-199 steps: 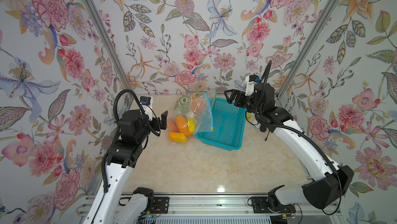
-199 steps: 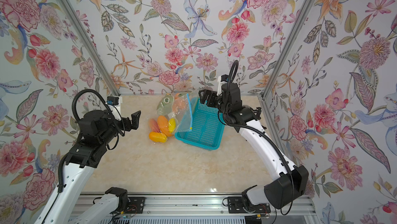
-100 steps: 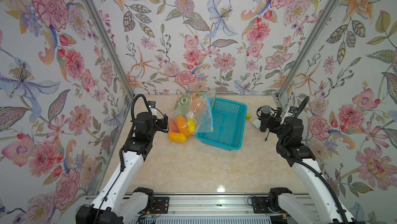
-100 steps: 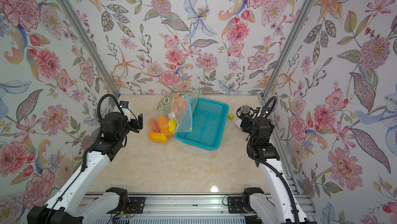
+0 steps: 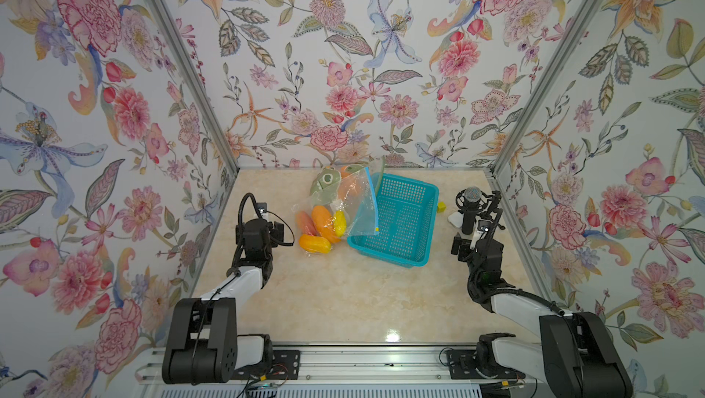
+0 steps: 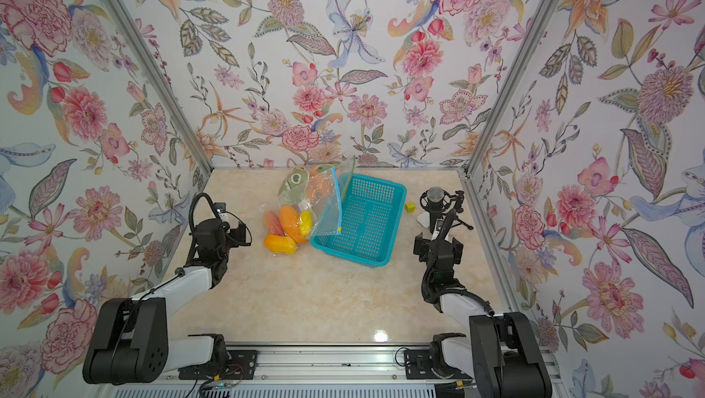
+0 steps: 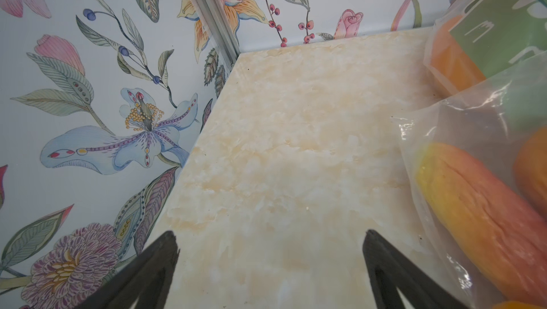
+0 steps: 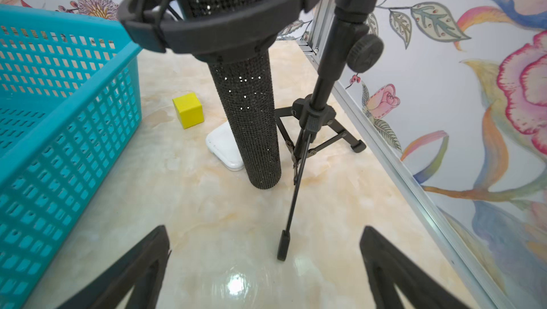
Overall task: Place the mango in a zip-top bag and seal the zipper
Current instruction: Reset both arms
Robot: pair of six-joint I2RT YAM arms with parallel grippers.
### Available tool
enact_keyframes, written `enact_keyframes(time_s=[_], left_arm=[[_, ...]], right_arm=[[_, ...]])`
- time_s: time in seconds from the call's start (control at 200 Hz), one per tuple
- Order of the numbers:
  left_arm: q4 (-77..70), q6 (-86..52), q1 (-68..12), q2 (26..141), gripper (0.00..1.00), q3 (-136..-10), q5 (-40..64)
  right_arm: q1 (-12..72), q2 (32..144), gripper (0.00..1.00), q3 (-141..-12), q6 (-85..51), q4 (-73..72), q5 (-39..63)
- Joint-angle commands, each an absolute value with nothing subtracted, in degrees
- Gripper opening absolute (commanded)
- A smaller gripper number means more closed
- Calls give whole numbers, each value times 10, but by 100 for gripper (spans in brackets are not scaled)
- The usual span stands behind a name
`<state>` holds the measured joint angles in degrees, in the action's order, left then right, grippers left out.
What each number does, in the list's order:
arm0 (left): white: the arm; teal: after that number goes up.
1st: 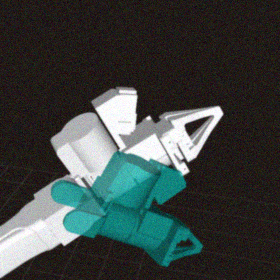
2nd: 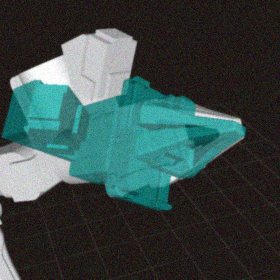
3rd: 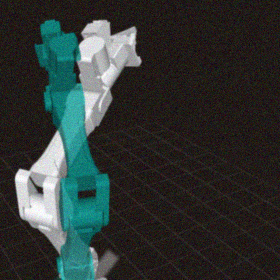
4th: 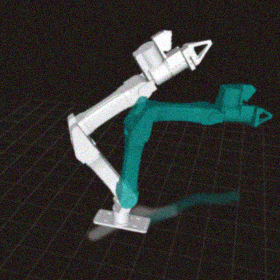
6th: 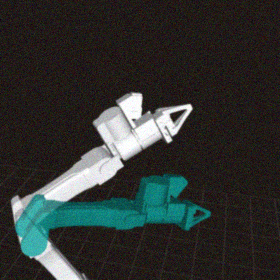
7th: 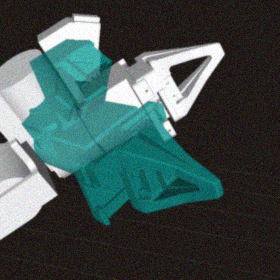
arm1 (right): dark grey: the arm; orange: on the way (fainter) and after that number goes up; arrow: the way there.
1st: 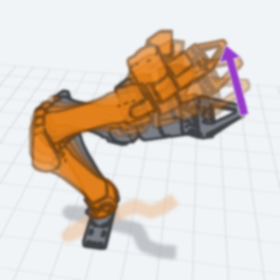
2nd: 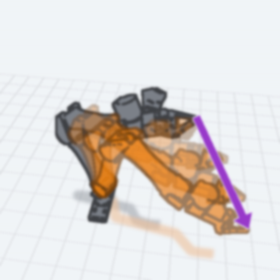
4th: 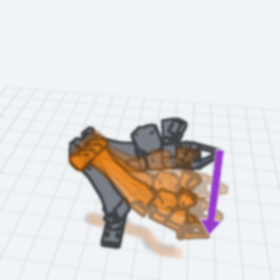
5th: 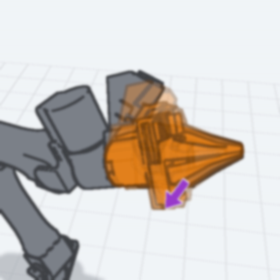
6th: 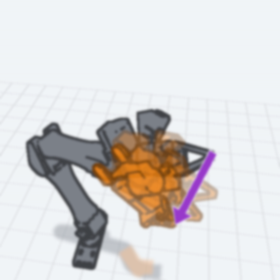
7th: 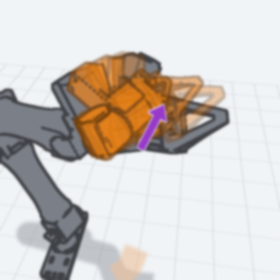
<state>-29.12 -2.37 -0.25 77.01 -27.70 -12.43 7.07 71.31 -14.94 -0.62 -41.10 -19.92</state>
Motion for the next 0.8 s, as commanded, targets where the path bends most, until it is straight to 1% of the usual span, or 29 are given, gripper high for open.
enact_keyframes(time_s=[0.0,0.04,0.08,0.11,0.155,0.235,0.26,0.305,0.34,0.385,0.435,0.716,0.796], left_arm=[[-451,-33,1,801,99,-232,-122],[-488,-31,-2,814,99,-221,-130],[-486,-23,-7,815,99,-225,-131],[-530,-15,-10,816,99,-210,-125],[-539,-24,-6,819,99,-207,-106],[-677,-3,-15,860,99,-156,-79],[-687,-2,-17,860,99,-148,-81],[-710,-5,-18,866,99,-138,-94],[-700,-6,-19,865,99,-144,-95],[-703,-5,-19,866,99,-142,-96],[-701,-5,-19,865,99,-142,-97],[-700,-5,-20,867,99,-144,-98],[-698,-5,-20,868,99,-146,-100]], right_arm=[[76,759,100,-120,45,-615,-160],[76,783,100,-115,50,-645,-152],[78,806,100,-108,61,-681,-137],[78,824,100,-105,68,-700,-123],[77,853,100,-103,75,-735,-109],[58,900,100,-101,63,-782,-80],[59,901,100,-107,66,-771,-81],[58,883,100,-130,61,-695,-77],[51,883,100,-144,47,-670,-85],[49,890,100,-154,31,-669,-129],[52,886,100,-153,32,-663,-134],[49,889,100,-154,32,-665,-125],[47,890,100,-157,35,-661,-103]])
